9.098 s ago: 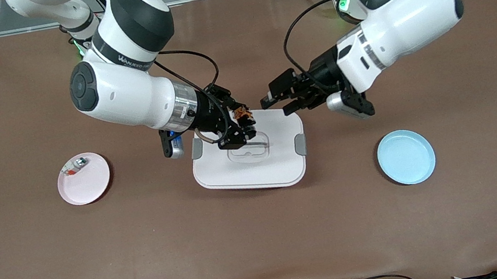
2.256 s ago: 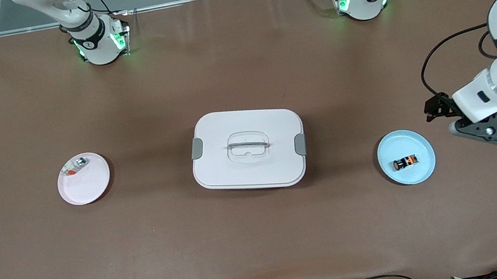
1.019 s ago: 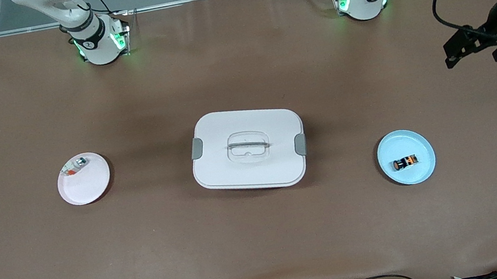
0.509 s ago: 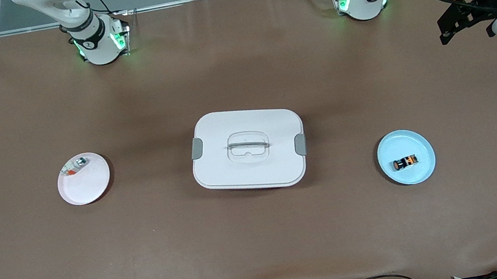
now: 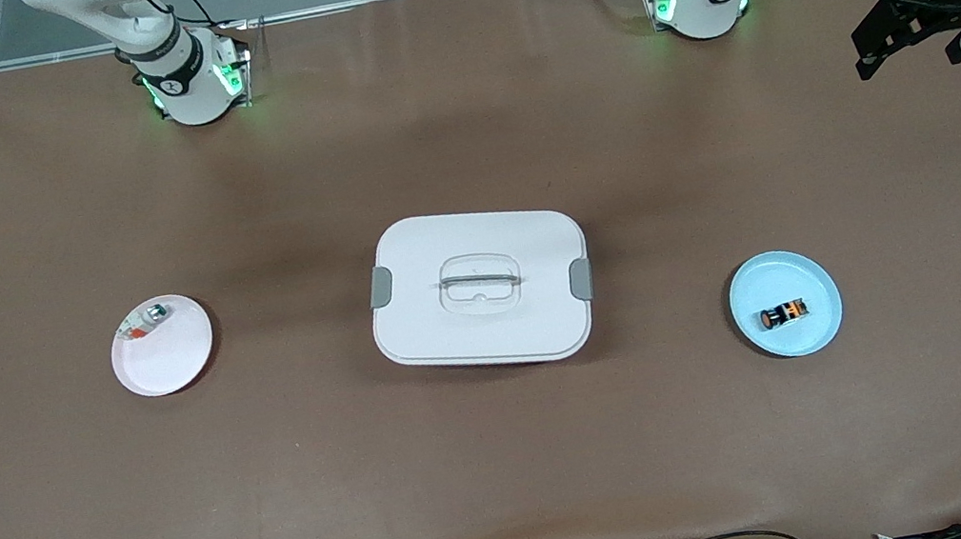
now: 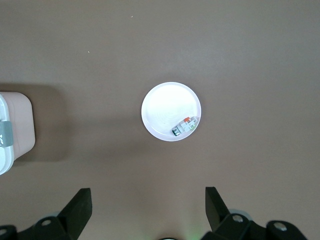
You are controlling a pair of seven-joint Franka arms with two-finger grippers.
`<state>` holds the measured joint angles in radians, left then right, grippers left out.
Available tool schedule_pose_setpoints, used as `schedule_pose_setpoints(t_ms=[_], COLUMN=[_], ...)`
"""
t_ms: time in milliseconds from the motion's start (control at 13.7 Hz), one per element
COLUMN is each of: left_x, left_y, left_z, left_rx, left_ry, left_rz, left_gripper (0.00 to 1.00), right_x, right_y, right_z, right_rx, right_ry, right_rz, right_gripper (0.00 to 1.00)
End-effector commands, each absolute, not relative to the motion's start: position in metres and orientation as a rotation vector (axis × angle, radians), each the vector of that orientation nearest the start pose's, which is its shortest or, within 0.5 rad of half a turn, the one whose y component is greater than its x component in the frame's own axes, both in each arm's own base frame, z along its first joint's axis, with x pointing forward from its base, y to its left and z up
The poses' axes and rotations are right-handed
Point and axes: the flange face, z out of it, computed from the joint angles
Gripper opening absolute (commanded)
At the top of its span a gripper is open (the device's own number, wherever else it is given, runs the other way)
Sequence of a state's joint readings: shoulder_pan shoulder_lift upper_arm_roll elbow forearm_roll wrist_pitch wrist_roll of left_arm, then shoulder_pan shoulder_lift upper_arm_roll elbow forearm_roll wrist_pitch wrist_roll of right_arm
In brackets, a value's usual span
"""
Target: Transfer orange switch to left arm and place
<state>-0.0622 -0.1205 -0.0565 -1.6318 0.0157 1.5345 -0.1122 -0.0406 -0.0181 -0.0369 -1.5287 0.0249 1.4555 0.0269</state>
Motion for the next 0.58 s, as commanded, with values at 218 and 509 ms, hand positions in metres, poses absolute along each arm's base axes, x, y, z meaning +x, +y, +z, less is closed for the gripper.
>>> schedule_pose_setpoints(t_ms=[218, 509], left_x=[0.513, 0.51], left_y=[-0.059, -0.049], left_z=[0.666, 0.664], left_rx=[-3.127, -3.125], left_ry=[0.006, -0.04], left_rz=[-0.041, 0.005], left_gripper=[1.0, 1.0], right_x=[0.523, 0.52], right_y=[-0.038, -0.036], right_z=[0.652, 0.656], right_rx=[-3.107, -3.106], right_ry=[0.18, 0.172], right_rz=[0.076, 0.064], right_gripper=[1.0, 1.0])
